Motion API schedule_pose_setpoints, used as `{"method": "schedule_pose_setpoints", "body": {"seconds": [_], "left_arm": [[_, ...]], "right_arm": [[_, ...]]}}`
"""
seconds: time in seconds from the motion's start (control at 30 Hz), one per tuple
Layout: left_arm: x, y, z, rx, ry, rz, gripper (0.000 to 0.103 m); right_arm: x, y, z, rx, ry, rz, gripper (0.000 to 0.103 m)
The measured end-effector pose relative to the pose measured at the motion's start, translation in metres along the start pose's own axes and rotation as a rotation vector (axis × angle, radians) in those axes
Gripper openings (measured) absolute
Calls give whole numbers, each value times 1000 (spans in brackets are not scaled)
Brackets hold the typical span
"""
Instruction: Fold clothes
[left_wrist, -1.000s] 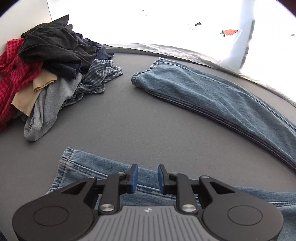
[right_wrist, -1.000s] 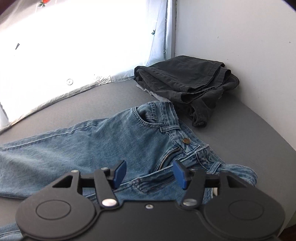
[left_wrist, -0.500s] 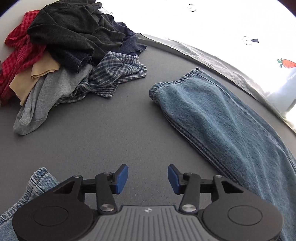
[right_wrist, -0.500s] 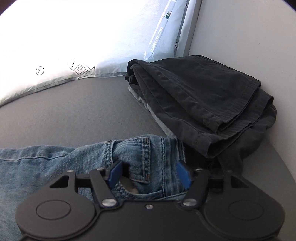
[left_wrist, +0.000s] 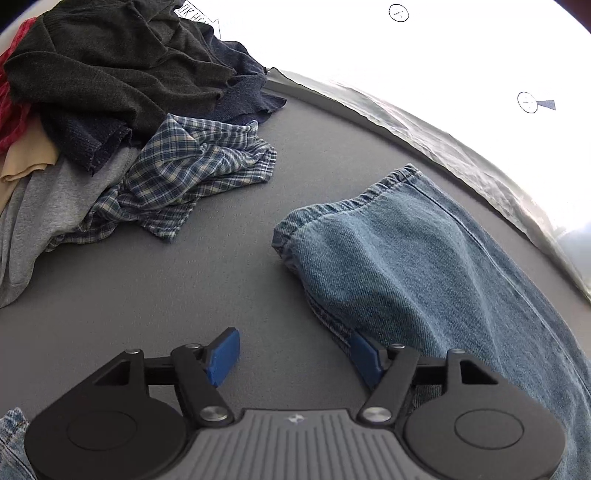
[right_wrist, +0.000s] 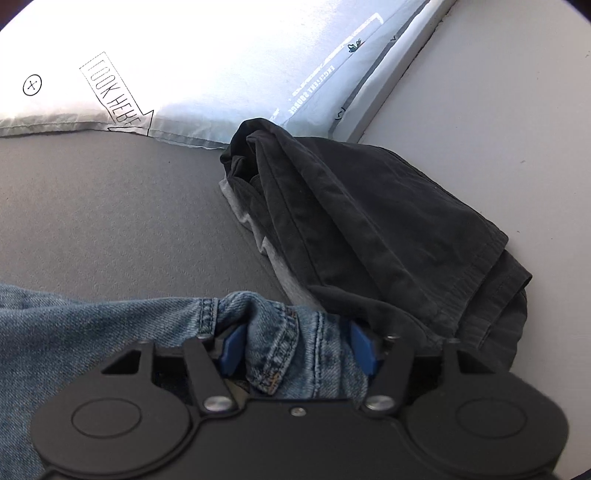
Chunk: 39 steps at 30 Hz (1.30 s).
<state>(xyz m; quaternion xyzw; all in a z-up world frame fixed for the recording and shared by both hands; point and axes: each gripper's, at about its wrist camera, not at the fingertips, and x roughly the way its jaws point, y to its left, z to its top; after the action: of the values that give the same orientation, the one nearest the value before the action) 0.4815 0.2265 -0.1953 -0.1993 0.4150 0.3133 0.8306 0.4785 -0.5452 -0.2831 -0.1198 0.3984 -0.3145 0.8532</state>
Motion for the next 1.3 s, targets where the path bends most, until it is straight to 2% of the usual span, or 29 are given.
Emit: {"method": "schedule_pose_setpoints", "body": {"seconds": [0.1, 0.2, 0.23, 0.27, 0.37, 0.47, 0.63, 0.67, 0.73, 0.77, 0.8, 0.83, 0.87, 0.93, 1.03, 1.1, 1.2, 1.3], "left_arm": [[6, -7, 7, -25, -9, -52, 66], [11, -12, 14, -73, -11, -114, 46], [12, -15, 14, -74, -19, -101, 35], [14, -19, 15, -64, -26, -74, 16], [10, -26, 17, -21, -44, -39, 11], [-18, -31, 21, 71, -120, 20, 11], [-37, -26, 18, 159, -143, 95, 14], [-27, -23, 14, 182, -114, 134, 14], [-7, -18, 3, 251, -52, 259, 15], [-5, -12, -1, 269, -44, 303, 15], [-11, -3, -3, 252, -46, 291, 15], [-22, 7, -5, 213, -53, 252, 19], [-35, 16, -7, 173, -61, 209, 31], [-63, 27, -17, 134, -88, 138, 46], [-105, 32, -44, 182, -127, 68, 55], [-129, 33, -69, 220, -128, 24, 66], [-156, 37, -110, 231, -87, -68, 74], [-175, 44, -157, 252, -36, -138, 80]], "right_arm": [[-1, -1, 1, 26, 7, -12, 61], [-1, -1, 2, 27, 11, -13, 61], [-1, -1, 2, 27, 12, -12, 61], [-1, -1, 2, 30, 12, -10, 60], [-1, -1, 2, 33, 12, -5, 60], [-2, -5, 2, 47, 17, 12, 60], [-1, -9, 5, 46, 50, 48, 63], [-1, -10, 6, 40, 62, 59, 64], [-5, -16, 10, 43, 88, 98, 66], [-10, -21, 12, 58, 96, 129, 67], [-16, -27, 13, 73, 100, 160, 69], [-25, -34, 12, 90, 95, 194, 71], [-35, -41, 10, 112, 81, 226, 75], [-57, -55, 4, 159, 51, 292, 81], [-93, -77, -17, 236, 10, 347, 81], [-115, -92, -38, 285, -14, 356, 82], [-140, -118, -81, 388, -20, 390, 87], [-153, -147, -133, 547, 21, 454, 87]]}}
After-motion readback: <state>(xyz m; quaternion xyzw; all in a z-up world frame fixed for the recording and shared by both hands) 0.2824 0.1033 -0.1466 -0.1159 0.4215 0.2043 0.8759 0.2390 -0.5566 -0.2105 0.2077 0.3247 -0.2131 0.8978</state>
